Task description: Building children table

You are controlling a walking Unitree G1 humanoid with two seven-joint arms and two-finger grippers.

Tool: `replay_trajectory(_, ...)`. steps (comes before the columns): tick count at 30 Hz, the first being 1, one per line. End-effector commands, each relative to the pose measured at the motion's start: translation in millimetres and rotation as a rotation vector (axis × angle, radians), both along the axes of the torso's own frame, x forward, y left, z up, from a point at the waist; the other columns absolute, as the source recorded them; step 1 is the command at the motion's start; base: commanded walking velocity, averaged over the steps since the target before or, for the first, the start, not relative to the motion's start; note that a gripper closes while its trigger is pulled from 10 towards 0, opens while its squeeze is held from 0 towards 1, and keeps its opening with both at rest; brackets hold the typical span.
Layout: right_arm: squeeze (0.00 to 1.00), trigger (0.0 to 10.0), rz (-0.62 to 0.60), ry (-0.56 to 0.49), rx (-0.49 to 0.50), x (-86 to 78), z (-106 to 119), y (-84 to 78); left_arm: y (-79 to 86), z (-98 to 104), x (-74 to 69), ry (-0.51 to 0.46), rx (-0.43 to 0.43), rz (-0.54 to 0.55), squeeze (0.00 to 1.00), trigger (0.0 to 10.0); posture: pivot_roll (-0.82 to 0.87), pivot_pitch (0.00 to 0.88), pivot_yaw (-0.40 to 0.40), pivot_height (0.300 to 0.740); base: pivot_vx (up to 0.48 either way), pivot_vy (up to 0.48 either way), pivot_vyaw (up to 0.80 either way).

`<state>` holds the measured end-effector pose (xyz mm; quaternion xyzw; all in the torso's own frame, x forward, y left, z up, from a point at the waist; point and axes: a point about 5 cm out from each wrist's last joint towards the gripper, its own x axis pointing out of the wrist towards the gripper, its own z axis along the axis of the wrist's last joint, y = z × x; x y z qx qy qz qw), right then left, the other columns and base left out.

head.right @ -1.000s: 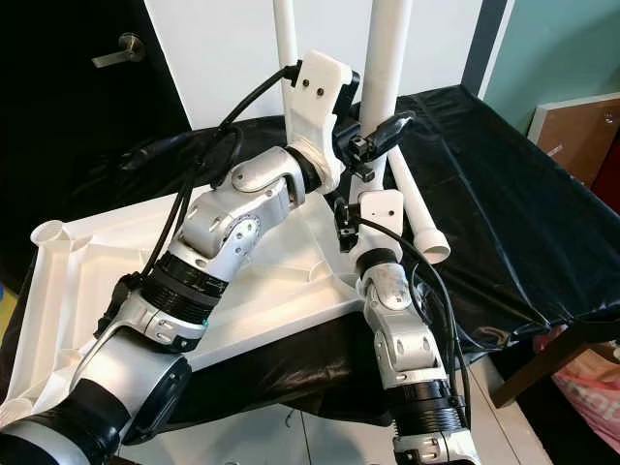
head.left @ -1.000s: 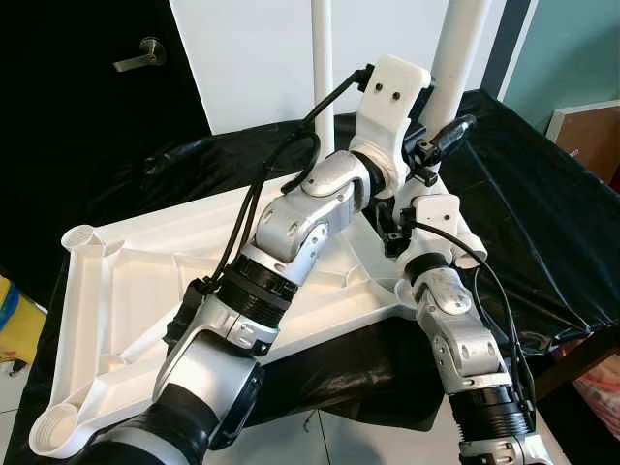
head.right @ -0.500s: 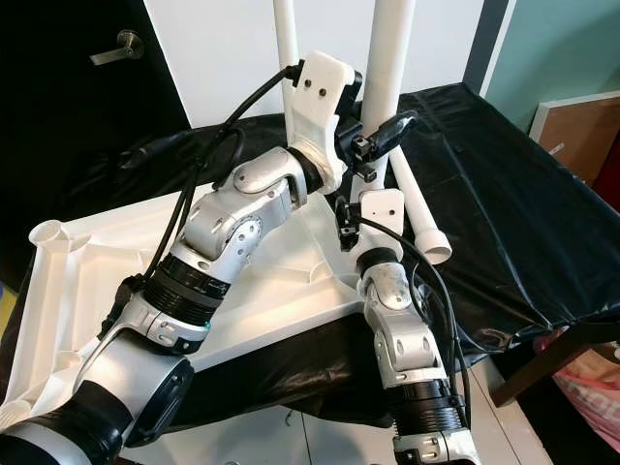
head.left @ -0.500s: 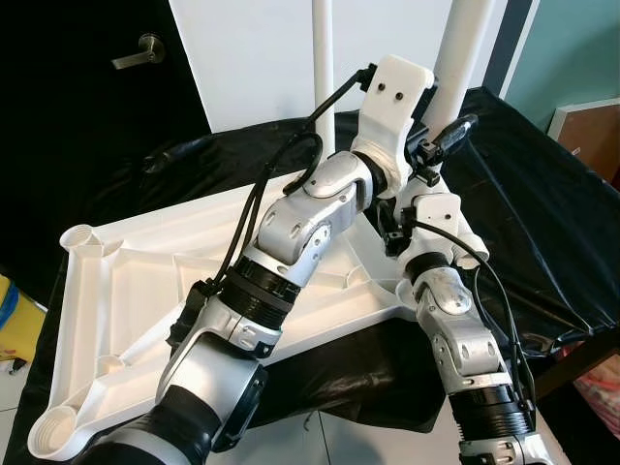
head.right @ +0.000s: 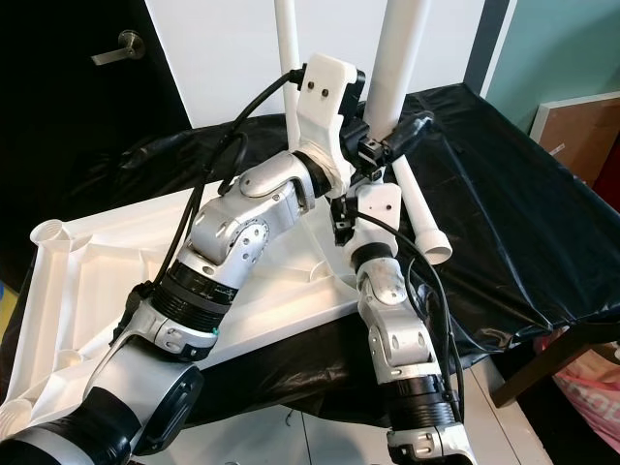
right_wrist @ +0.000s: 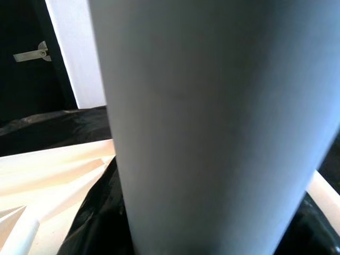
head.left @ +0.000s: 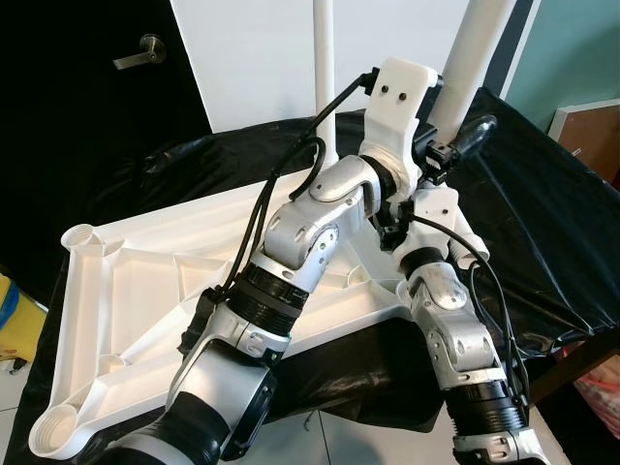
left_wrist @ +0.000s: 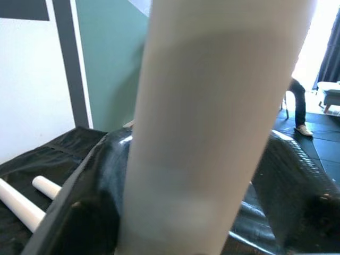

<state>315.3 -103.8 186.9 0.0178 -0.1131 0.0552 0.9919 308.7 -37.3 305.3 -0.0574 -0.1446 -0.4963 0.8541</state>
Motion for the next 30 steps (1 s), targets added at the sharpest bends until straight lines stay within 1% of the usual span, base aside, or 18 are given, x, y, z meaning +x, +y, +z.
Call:
replay_trajectory(1, 0.00, 10.0, -0.005, -0.003, 0.033, -0.2, 3, -0.3, -0.8, -3, -7.5, -0.043, 0.021, -0.095, 0.00, 10.0, -0.20, 0.004, 0.067, 0.740, 0.000, 0.000, 0.00)
replay_trajectory(2, 0.00, 10.0, -0.005, -0.003, 0.033, -0.2, 3, -0.3, -0.8, -3, -7.5, -0.043, 0.021, -0.095, 0.00, 10.0, -0.20, 0.004, 0.067, 0.740, 0.000, 0.000, 0.00)
replay_trajectory(4, 0.00, 10.0, -0.023, 0.011, 0.064, 0.2, 1, -3.8, 5.4, -4, -8.1, -0.052, -0.022, -0.078, 0.00, 10.0, -0.20, 0.004, 0.066, 0.740, 0.000, 0.000, 0.00)
replay_trajectory(7, 0.00, 10.0, -0.030, 0.016, 0.074, 0.3, 1, -5.4, 8.7, -4, -7.7, -0.054, -0.040, -0.062, 0.00, 10.0, -0.20, 0.004, 0.066, 0.740, 0.000, 0.000, 0.00)
replay_trajectory(10, 0.00, 10.0, -0.046, 0.031, 0.101, 0.5, -1, -9.7, 23.6, -6, -4.0, -0.075, -0.101, 0.016, 0.00, 10.0, -0.20, 0.010, 0.065, 0.740, 0.000, 0.000, 0.00)
replay_trajectory(13, 0.00, 10.0, -0.059, 0.032, 0.102, -0.2, -2, -12.1, 35.9, -4, -2.8, -0.100, -0.159, 0.074, 0.00, 10.0, -0.20, 0.015, 0.064, 0.740, 0.000, 0.000, 0.00)
replay_trajectory(16, 0.00, 10.0, -0.070, 0.035, 0.098, -1.4, -4, -13.9, 46.2, -4, -0.6, -0.082, -0.208, 0.108, 0.00, 10.0, -0.20, 0.022, 0.064, 0.740, 0.000, 0.000, 0.00)
replay_trajectory(18, 0.00, 10.0, -0.074, 0.044, 0.098, -3.3, -7, -15.1, 53.4, -7, -1.7, -0.084, -0.216, 0.114, 0.00, 10.0, -0.20, 0.023, 0.064, 0.740, 0.000, 0.000, 0.00)
replay_trajectory(19, 0.00, 10.0, -0.074, 0.044, 0.098, -3.3, -7, -15.1, 53.4, -7, -1.7, -0.084, -0.216, 0.114, 0.00, 10.0, -0.20, 0.023, 0.064, 0.740, 0.000, 0.000, 0.00)
replay_trajectory(21, 0.00, 10.0, -0.070, 0.063, 0.104, -6.3, -11, -16.7, 62.9, -15, -4.6, -0.086, -0.218, 0.125, 0.00, 10.0, -0.20, 0.028, 0.063, 0.740, 0.000, 0.000, 0.00)
replay_trajectory(23, 0.00, 10.0, -0.070, 0.063, 0.104, -6.3, -11, -16.7, 62.9, -15, -4.6, -0.086, -0.218, 0.125, 0.00, 10.0, -0.20, 0.028, 0.063, 0.740, 0.000, 0.000, 0.00)
replay_trajectory(28, 0.00, 10.0, -0.032, 0.124, 0.110, -12.1, -23, -19.5, 79.8, -41, -9.0, -0.040, -0.176, 0.171, 0.00, 10.0, -0.20, 0.037, 0.059, 0.740, 0.000, 0.000, 0.00)
replay_trajectory(30, 0.00, 10.0, -0.027, 0.131, 0.110, -12.8, -24, -19.5, 82.0, -45, -9.4, -0.039, -0.161, 0.183, 0.00, 10.0, -0.20, 0.037, 0.059, 0.740, 0.000, 0.000, 0.00)
